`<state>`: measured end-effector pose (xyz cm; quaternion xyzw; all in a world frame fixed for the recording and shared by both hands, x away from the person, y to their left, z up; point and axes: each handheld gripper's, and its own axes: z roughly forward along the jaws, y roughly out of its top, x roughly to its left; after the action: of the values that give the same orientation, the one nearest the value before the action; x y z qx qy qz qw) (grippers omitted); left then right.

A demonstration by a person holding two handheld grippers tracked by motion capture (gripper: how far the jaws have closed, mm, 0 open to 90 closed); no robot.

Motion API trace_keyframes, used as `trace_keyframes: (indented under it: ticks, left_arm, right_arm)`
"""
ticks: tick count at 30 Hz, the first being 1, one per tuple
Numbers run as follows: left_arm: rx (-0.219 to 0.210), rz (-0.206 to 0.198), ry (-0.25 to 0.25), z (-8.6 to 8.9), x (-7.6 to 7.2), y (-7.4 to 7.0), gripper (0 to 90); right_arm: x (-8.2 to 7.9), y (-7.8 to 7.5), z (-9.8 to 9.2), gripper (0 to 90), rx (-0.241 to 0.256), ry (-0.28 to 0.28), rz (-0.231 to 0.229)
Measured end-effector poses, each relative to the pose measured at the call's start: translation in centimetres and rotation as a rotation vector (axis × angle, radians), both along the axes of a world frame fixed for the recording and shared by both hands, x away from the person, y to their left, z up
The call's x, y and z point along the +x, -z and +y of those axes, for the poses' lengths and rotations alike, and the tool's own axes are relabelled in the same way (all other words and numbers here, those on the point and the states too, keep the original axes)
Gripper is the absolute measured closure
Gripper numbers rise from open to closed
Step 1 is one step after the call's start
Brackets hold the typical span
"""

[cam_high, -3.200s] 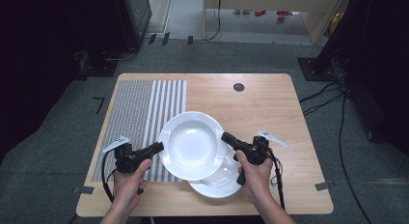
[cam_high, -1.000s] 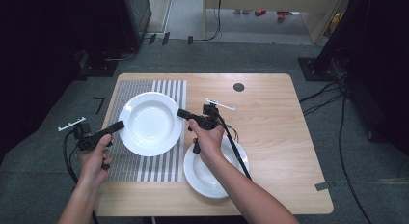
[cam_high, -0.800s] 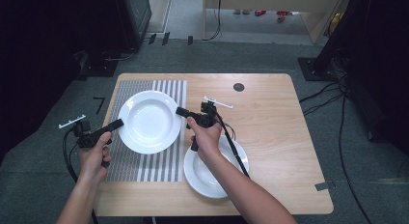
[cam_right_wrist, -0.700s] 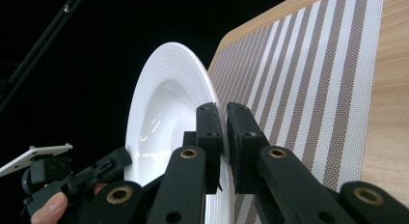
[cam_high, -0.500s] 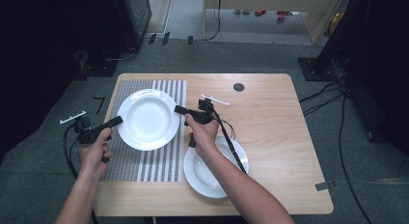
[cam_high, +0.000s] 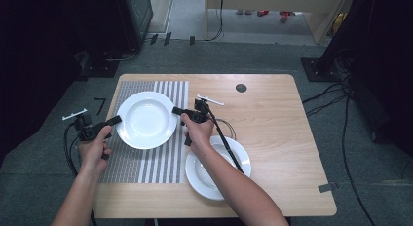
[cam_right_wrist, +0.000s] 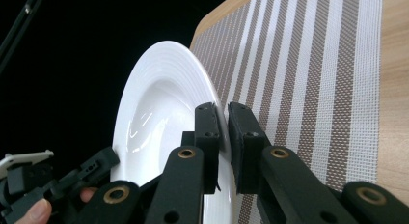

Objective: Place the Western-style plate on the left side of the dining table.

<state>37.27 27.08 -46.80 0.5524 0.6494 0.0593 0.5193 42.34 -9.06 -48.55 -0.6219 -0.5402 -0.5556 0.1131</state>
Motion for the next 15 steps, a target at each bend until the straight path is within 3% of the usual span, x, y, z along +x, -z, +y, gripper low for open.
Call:
trace_keyframes:
  ticks: [15]
  left_arm:
    - [0.002,0.07,-0.032,0.5,1.5,1.7,79.7]
  right_arm:
    - [1.6,1.7,1.3,83.2,-0.045,0.026,0.07]
